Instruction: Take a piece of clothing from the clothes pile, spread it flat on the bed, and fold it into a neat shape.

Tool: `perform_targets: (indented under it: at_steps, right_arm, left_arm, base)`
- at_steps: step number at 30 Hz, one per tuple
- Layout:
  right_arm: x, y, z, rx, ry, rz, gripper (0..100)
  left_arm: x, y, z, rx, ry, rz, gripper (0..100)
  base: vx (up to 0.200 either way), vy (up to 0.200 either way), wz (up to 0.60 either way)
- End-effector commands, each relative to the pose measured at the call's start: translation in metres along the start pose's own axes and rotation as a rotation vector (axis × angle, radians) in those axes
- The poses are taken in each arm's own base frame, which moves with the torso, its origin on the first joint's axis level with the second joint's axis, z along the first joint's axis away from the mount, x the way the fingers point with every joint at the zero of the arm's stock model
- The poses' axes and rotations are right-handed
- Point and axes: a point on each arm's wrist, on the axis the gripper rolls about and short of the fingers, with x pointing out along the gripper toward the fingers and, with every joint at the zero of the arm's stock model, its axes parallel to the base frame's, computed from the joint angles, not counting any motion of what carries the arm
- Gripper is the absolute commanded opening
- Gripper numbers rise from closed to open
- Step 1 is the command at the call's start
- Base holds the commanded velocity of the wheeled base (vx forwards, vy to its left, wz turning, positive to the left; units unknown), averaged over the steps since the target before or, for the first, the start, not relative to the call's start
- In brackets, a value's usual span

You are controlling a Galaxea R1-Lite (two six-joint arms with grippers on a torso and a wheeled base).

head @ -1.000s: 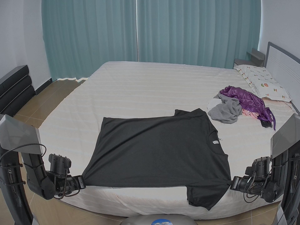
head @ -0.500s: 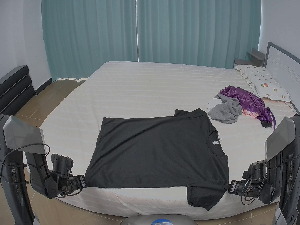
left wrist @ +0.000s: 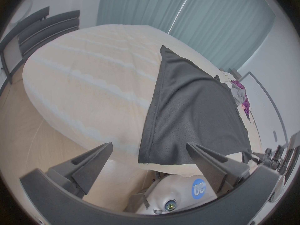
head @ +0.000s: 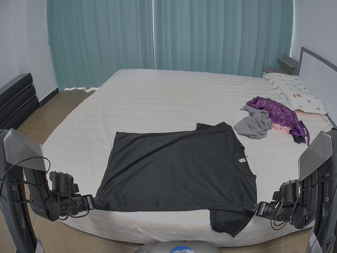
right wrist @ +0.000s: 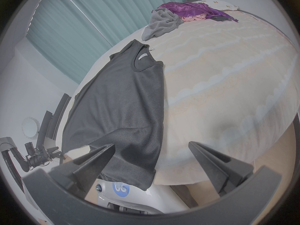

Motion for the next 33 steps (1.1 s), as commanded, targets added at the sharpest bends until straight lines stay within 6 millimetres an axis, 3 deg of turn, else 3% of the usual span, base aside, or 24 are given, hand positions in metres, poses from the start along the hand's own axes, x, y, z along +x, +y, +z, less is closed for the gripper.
perform_targets:
  at_steps: [1, 14, 27, 28, 33]
  right_arm:
    - [-0.003, 0.004, 0.004, -0.005, -0.027, 0.032, 100]
    - [-0.004, 0.006, 0.005, 0.002, -0.031, 0.038, 100]
    - [-0.006, 0.007, 0.006, 0.000, -0.038, 0.044, 100]
    - [-0.006, 0.007, 0.006, 0.000, -0.037, 0.043, 100]
    - [-0.006, 0.007, 0.006, 0.000, -0.037, 0.043, 100]
  left_arm:
    - [0.007, 0.006, -0.009, 0.055, 0.024, 0.003, 100]
    - [0.017, -0.015, -0.018, 0.187, 0.044, -0.056, 100]
    - [0.026, -0.018, -0.018, 0.209, 0.029, -0.008, 100]
    - [0.026, -0.018, -0.018, 0.208, 0.027, -0.008, 0]
    - [0.025, -0.015, -0.018, 0.192, 0.022, 0.026, 0]
  base:
    - [0.000, 0.000, 0.00]
    - [0.000, 0.000, 0.00]
    - [0.000, 0.000, 0.00]
    - [0.000, 0.000, 0.00]
    - [0.000, 0.000, 0.00]
